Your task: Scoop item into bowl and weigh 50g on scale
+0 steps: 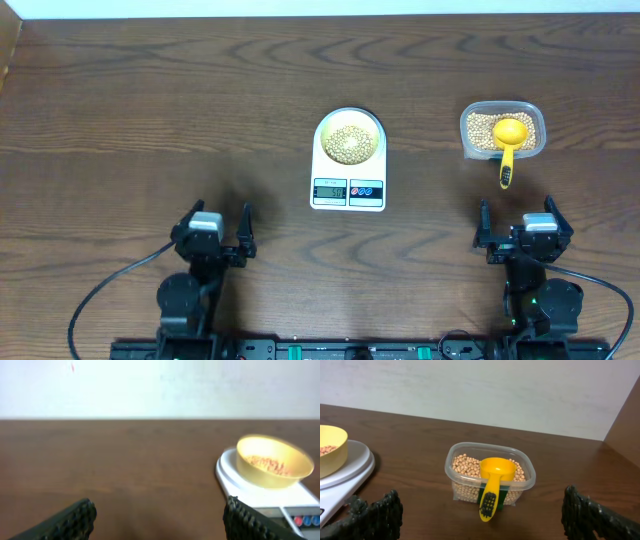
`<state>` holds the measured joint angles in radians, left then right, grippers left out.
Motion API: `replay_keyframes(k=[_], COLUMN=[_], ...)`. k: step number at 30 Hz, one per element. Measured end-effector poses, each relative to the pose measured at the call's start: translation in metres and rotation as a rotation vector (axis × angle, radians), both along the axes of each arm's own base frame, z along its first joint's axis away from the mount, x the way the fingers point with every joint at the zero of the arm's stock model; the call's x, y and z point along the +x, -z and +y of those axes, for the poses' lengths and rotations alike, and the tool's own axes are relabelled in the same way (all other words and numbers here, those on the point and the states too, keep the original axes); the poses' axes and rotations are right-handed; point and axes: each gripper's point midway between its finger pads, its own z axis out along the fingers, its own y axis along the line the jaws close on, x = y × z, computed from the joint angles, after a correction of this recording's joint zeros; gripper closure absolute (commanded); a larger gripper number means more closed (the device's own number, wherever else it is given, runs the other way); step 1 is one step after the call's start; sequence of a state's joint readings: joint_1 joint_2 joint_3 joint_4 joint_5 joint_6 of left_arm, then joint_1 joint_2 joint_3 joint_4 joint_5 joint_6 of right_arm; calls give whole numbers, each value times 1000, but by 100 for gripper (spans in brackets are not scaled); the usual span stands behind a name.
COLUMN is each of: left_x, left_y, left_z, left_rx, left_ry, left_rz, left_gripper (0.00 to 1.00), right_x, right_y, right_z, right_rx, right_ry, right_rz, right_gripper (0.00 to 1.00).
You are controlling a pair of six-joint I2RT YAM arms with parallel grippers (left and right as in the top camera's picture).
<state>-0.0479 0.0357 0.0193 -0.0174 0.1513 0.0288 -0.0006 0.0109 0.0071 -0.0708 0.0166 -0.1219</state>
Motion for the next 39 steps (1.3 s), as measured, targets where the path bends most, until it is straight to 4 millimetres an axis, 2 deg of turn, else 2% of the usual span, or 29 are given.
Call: replay_keyframes(k=[39], left_x=[-1], left_y=[-4], left_z=[0], left_rx=[0], left_ry=[0], left_rz=[-16], left_gripper=[16], right_x=[0], right_y=[0], right_z=[0], right_rx=[0], right_ry=[0], right_rz=[0], right_gripper=[1])
